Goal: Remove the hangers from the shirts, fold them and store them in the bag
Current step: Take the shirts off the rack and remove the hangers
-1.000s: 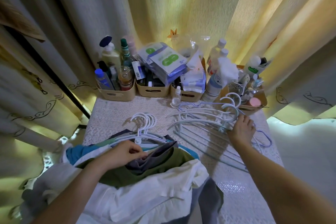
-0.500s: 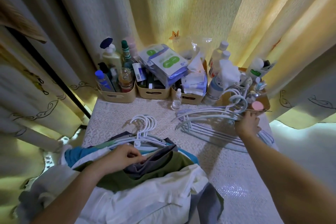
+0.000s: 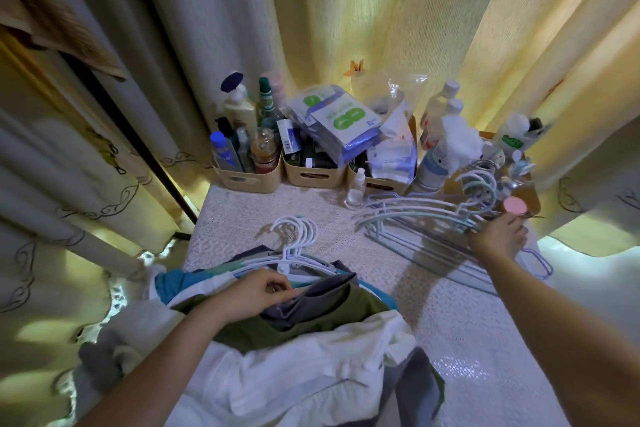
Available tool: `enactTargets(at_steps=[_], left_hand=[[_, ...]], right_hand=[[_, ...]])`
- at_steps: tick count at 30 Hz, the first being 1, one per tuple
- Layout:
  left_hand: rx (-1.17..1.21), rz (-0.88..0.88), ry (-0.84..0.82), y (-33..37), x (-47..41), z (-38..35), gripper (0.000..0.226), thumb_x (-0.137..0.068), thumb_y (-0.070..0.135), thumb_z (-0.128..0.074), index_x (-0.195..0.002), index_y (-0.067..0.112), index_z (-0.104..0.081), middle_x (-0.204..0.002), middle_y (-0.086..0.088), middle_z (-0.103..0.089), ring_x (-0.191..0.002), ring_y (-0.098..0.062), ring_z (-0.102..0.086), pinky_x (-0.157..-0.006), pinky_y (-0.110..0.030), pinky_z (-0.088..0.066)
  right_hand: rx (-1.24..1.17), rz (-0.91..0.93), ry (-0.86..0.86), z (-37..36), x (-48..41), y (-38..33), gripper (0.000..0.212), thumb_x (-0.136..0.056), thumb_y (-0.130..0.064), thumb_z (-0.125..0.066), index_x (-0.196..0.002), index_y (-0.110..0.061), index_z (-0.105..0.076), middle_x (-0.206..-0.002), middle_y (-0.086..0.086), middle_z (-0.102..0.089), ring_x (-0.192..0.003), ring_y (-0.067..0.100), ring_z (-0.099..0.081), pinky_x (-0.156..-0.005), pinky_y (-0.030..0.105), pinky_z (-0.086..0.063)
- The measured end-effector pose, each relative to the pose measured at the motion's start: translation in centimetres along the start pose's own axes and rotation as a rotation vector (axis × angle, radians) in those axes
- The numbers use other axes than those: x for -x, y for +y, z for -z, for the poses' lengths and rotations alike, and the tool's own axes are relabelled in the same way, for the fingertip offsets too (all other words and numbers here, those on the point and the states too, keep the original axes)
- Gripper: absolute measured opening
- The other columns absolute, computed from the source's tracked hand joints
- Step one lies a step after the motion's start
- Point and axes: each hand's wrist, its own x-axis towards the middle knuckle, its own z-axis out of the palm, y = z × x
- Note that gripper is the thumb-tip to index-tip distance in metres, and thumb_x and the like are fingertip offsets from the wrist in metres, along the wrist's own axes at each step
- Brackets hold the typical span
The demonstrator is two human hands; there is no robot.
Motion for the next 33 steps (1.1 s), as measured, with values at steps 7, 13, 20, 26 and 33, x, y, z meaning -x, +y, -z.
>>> enactTargets(at_steps=[7,13,20,26,33], left_hand=[[-0.430,0.103,0.472,-1.9,0.1,1.3,0.041,-0.079,0.030,-0.073,-0.117,0.024,-0.058,-0.116,-0.001,-0.055,-0.111,-0.021,-0.052,-0.091,-0.031,-0.043],[-0.639,0.266,0.208,-3.2,0.4,1.0,0.092,-0.071,0.060,-0.068,-0.144,0.026,-0.023,-0.143,-0.004,-0.028,-0.133,-0.026,-0.030,-0.109,-0.040,-0.030],[-0.525,0.238,0.357,-4.0,1.4,1.1,0.079,-0.074,0.061,-0.066,-0.138,0.024,-0.037,-0.136,-0.006,-0.043,-0.128,-0.026,-0.040,-0.103,-0.036,-0.035],[-0.337,-0.058,0.590,-3.2,2.2,2.2,0.015,-0.086,0.033,-0.066,-0.090,0.018,-0.069,-0.088,0.001,-0.057,-0.083,-0.016,-0.056,-0.065,-0.026,-0.041],[-0.245,-0.083,0.640,-5.1,4.0,5.5,0.013,-0.089,0.020,-0.064,-0.078,0.014,-0.060,-0.086,-0.002,-0.056,-0.081,-0.021,-0.057,-0.072,-0.036,-0.046]], right_hand=[[-0.098,0.125,0.127,0.0,7.7,-0.1,0.054,-0.082,-0.008,-0.064,-0.128,0.003,-0.039,-0.133,0.026,-0.039,-0.124,0.041,-0.034,-0.102,0.050,-0.031],[-0.189,0.800,-0.388,-2.7,15.7,-5.5,0.023,-0.090,-0.012,-0.060,-0.113,-0.008,-0.061,-0.114,0.009,-0.063,-0.107,0.024,-0.056,-0.090,0.028,-0.042],[0.087,1.063,-0.765,-3.6,19.6,-9.5,0.026,-0.082,-0.030,-0.072,-0.102,-0.014,-0.070,-0.104,0.009,-0.062,-0.091,0.024,-0.059,-0.082,0.036,-0.049],[0.073,0.942,-0.667,-1.8,19.1,-6.9,0.018,-0.086,-0.030,-0.065,-0.085,-0.021,-0.049,-0.093,0.004,-0.065,-0.085,0.026,-0.061,-0.073,0.036,-0.046],[0.172,0.692,-0.808,-0.8,18.7,-5.1,0.027,-0.092,-0.038,-0.056,-0.114,-0.024,-0.063,-0.104,0.005,-0.066,-0.083,0.016,-0.054,-0.075,0.025,-0.042]])
